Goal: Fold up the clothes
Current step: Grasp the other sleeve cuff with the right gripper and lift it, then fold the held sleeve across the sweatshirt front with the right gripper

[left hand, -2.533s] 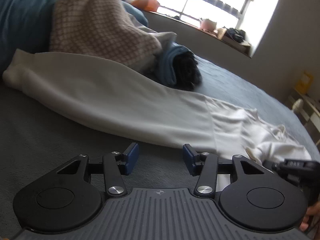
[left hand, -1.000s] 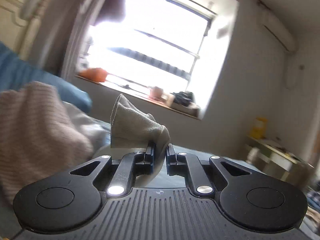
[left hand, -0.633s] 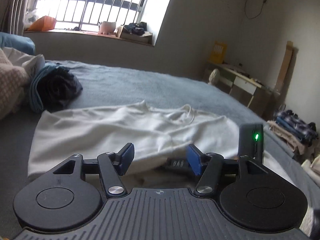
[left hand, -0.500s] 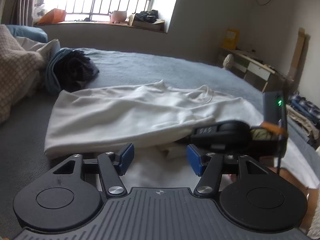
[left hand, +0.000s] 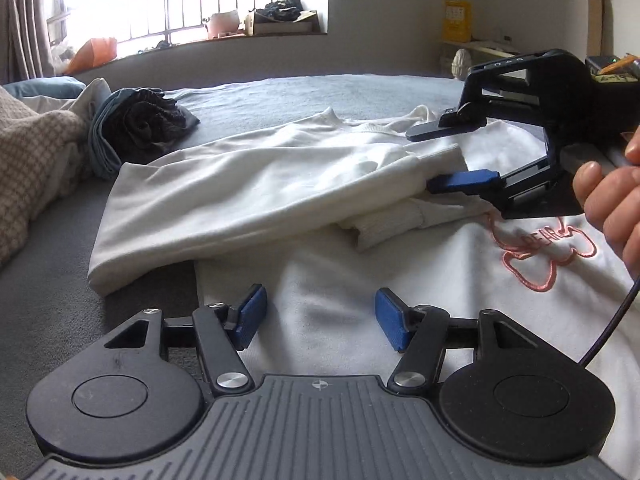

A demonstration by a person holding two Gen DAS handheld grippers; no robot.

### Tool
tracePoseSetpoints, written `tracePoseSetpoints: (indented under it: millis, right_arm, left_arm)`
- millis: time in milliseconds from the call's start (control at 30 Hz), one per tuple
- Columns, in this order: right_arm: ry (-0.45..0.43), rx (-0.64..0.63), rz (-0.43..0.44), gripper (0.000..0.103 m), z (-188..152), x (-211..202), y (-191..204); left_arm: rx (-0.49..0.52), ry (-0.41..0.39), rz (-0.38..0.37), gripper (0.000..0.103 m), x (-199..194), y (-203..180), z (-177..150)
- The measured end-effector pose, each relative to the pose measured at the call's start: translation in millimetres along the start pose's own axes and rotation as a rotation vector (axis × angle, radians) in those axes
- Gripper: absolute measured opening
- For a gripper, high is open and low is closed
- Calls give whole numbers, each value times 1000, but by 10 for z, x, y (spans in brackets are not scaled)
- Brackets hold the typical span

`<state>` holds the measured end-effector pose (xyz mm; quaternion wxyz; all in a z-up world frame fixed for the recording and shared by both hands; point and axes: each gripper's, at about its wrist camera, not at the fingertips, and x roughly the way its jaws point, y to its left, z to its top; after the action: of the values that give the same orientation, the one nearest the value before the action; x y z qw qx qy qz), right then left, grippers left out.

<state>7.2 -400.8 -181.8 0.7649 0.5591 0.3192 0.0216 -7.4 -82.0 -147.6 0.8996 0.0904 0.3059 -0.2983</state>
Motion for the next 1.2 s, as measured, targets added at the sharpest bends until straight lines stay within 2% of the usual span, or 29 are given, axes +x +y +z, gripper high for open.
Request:
tracePoseSetpoints:
  millis: [167,400,467,500,533,600,800,867,933,1067,1200]
  right_arm:
    - [-1,238,-37,44,77,98,-212]
    - [6,251,-101,43,136,328,-46]
    - [1,255,-115,33,133,336,-47]
    - [-2,233,-115,20,143,314,-27]
    - [-5,194,-108,16,167,293,28]
    - [-18,107,-98,12,221,238,154]
    - [-143,-319,-136,10,460,-153,788]
    - [-179,-423,-180,10,539,-286,882]
    - [-194,-477,-229,10,635,-404,877]
    - [-210,-489,-297,10,782,-528,735]
    - [-215,-486,-328,10,874,-617,607]
  left_arm:
    - [-19,-17,-4,62,3,1,-44]
    - [-32,-20,-7,63,12,4,-55]
    - [-27,-22,-4,63,14,-7,-65]
    - [-26,-22,-2,63,15,-13,-68]
    - [-27,-23,0,64,15,-18,-69]
    - [-32,-19,5,65,21,-31,-62]
    - [-79,19,12,66,23,-34,42]
    - [-136,41,-25,66,4,41,113]
    - [-236,59,-93,66,-36,208,219]
    - [-491,42,-249,66,-124,726,398]
    - [-694,74,-334,67,-38,1248,456]
